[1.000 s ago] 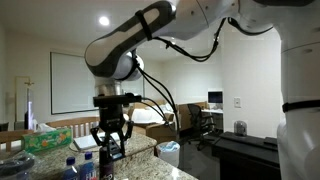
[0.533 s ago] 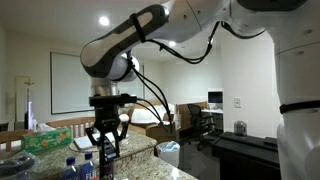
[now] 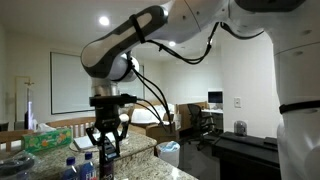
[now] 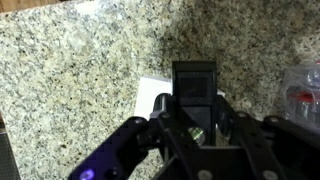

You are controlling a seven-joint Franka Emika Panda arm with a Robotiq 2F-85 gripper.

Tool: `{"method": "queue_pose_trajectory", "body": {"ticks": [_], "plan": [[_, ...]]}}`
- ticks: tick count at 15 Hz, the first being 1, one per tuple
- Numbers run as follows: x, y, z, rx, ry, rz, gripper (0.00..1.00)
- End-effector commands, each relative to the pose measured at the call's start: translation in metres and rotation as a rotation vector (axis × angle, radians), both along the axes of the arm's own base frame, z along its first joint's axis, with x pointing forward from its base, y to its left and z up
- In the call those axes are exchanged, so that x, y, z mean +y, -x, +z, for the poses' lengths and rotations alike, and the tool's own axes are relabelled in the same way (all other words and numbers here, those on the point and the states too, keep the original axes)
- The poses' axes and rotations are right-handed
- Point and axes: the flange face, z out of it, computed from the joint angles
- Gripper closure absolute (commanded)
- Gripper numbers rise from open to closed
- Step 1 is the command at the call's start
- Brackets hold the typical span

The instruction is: Stack the objects to the right of the box on top of the box

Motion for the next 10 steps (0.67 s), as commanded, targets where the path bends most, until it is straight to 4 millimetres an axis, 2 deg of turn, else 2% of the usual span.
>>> {"method": "queue_pose_trajectory", "body": {"ticks": [1,8,9,10], "plan": [[-0.0036,0.0011,0.0028,0.036,-0.031,0.008,0.82],[-0.0042,0.0025,0.0028,0.044,-0.048,0.000,0.82],[-0.0045,0.0026,0.0030,0.046,-0.051,-0.004,0.60],[-0.0047,0.0027,0.0030,0.048,-0.055,-0.006,0.32]]}}
